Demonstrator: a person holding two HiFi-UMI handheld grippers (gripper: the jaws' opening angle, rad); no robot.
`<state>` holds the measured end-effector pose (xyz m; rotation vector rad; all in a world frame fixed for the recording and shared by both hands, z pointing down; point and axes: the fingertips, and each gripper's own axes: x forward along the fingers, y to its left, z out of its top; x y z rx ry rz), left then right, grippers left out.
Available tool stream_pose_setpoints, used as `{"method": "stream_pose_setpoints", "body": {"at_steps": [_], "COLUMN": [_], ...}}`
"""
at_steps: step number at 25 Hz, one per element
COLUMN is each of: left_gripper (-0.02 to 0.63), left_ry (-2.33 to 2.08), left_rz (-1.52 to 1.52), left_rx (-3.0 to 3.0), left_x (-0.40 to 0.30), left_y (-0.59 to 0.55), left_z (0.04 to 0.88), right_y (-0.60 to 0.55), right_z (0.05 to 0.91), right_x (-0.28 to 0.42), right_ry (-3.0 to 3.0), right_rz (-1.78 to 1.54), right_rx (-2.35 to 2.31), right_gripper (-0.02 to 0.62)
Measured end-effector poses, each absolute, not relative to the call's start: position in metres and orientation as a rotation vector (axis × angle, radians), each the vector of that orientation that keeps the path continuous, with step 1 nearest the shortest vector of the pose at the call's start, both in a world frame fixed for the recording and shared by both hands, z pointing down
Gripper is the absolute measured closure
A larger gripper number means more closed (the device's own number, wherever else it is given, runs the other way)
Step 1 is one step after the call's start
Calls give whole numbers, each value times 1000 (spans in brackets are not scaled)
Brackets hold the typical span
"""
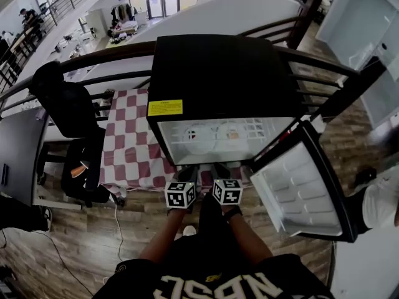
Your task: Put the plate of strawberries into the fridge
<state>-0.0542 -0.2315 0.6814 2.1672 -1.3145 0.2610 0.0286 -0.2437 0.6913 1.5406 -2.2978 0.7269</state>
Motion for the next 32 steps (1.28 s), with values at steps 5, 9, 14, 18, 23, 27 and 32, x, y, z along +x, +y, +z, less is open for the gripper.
{"method": "stream_pose_setpoints", "body": {"at_steps": [5,9,14,18,23,27,32], "left_gripper": [586,586,586,586,586,586,586], "left_ry": [-1285,-1278,-1360,-1388,-1453,-1493,-1495], "left_rz": [162,82,31,-10,-37,-36,-13], "left_rx": [2328,2401,2478,2502,2519,2497,2471], "left_x": [-55,-60,-63,-53,-41,-36,-23], "left_y": [-177,-137,-114,-109,-100,-98,-88], "left_z": [618,575,534,511,487,484,486], "right_y": [-184,-141,-114,-113,-103,-99,-96], "right_z": [623,575,526,503,488,484,467], "right_x": [24,21,28,39,55,68,84], "right_ry": [-2405,-2435,-2497,-2535,-2558,-2571,-2605], "right_rz": [594,461,350,322,306,325,323], "right_rx": [1647,1709,1726,1719,1692,1690,1676], "right_gripper": [575,575,575,575,575,576,575]}}
